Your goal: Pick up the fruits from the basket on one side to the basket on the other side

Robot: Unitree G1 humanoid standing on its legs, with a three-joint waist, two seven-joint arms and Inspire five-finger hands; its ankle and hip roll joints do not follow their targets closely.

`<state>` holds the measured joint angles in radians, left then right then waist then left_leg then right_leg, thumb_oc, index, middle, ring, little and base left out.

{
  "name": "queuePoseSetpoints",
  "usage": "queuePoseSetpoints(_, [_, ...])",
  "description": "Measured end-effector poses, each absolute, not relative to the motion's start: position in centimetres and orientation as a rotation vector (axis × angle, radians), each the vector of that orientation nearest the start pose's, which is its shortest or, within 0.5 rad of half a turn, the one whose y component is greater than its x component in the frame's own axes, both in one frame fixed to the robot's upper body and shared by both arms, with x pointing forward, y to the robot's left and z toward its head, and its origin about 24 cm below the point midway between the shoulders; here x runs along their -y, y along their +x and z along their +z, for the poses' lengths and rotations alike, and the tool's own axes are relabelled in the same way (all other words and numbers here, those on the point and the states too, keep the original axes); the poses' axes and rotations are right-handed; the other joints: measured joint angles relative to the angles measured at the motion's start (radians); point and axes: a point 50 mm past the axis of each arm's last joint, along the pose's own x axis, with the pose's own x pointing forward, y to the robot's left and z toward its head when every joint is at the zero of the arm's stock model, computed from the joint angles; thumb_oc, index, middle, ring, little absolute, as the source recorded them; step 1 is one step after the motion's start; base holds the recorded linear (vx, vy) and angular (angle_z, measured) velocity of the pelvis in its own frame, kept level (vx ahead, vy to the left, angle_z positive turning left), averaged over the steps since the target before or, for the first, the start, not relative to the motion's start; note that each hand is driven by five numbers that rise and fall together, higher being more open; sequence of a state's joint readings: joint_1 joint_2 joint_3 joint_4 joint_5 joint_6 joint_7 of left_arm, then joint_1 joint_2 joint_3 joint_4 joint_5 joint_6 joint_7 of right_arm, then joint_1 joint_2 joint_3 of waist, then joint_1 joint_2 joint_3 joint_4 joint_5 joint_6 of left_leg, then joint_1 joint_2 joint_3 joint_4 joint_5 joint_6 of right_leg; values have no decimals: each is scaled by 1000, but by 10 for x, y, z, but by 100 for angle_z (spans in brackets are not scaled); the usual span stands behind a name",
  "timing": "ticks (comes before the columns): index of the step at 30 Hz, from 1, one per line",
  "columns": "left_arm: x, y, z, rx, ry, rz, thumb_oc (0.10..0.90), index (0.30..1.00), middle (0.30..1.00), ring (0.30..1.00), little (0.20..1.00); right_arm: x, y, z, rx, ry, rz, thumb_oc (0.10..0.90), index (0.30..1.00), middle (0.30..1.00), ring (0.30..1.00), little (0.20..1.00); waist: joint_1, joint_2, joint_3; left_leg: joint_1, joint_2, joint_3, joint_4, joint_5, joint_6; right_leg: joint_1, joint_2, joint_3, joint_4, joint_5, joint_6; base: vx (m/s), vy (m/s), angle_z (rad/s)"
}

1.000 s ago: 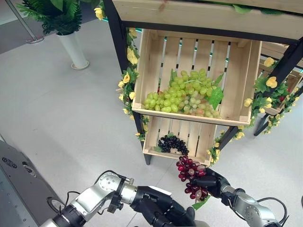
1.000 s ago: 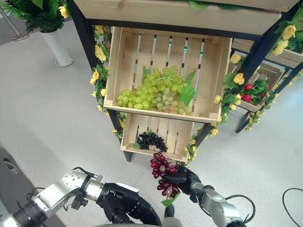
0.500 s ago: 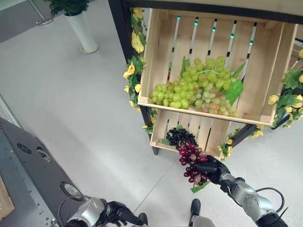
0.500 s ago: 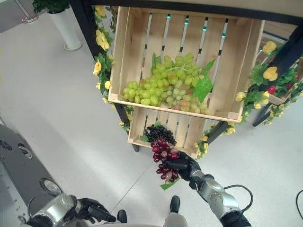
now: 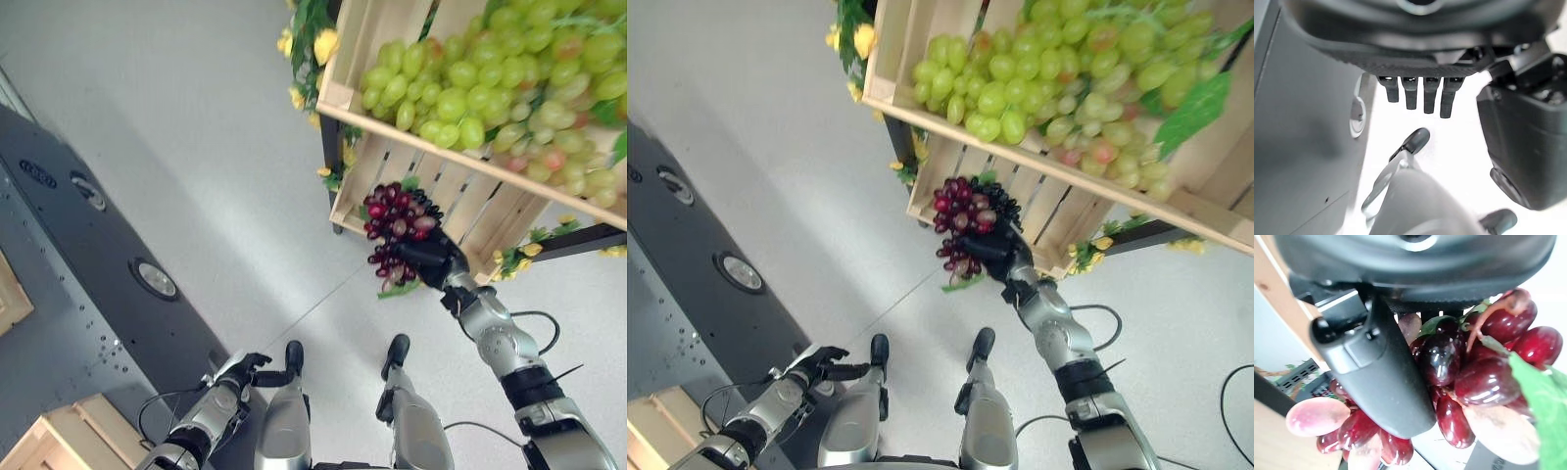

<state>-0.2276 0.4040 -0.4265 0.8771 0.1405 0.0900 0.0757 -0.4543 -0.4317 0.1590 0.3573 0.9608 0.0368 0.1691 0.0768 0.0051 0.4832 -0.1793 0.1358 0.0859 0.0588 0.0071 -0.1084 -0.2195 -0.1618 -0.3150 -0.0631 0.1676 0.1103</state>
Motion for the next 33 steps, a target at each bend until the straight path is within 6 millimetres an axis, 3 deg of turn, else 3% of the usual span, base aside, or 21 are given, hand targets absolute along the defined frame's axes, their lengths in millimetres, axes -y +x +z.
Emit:
queuePoseSetpoints(7, [-216, 256, -68, -633, 761, -155, 800, 900, 900, 900, 900, 213, 352, 135, 160, 368, 125, 400, 300, 300, 300, 300, 33, -1, 14, -60, -2, -5, 108, -38, 9, -30, -13, -2, 61, -9, -13, -30, -19, 4])
queuePoseSetpoints(10, [-215, 259, -65, -617, 771, -148, 800, 900, 900, 900, 900, 223, 356, 149, 198, 136, 7, 400, 300, 300, 300, 300, 34, -5, 17, -83, -3, -13, 151, -51, 11, -31, -15, -2, 64, -9, -12, 2, -27, 2])
queuePoseSetpoints(15, [-223, 250, -73, -673, 804, -121, 800, 900, 900, 900, 900, 247, 354, 170, 270, -255, -240, 400, 300, 300, 300, 300, 32, -36, 33, -116, -4, -26, 213, -69, 15, -34, -15, 3, 68, -8, -13, 26, -28, 5])
queuePoseSetpoints(17, [-227, 243, -79, -700, 809, -110, 800, 900, 900, 900, 900, 253, 354, 167, 258, -356, -315, 400, 300, 300, 300, 300, 33, -42, 37, -126, -7, -28, 230, -75, 19, -35, -16, 3, 68, -5, -9, 26, -34, 2])
queuePoseSetpoints(25, [-237, 237, -79, -709, 805, -65, 800, 900, 900, 900, 900, 261, 358, 176, 257, -890, -395, 400, 300, 300, 300, 300, 52, -43, 41, -149, -12, -30, 246, -83, 24, -50, -21, 2, 68, 5, -2, 2, -43, 1])
queuePoseSetpoints(33, [-240, 243, -72, -673, 806, -68, 800, 900, 900, 900, 900, 261, 365, 179, 245, -914, -418, 400, 300, 300, 300, 300, 65, -43, 42, -151, -15, -31, 247, -84, 24, -50, -23, 1, 68, 5, -2, 0, 0, 0])
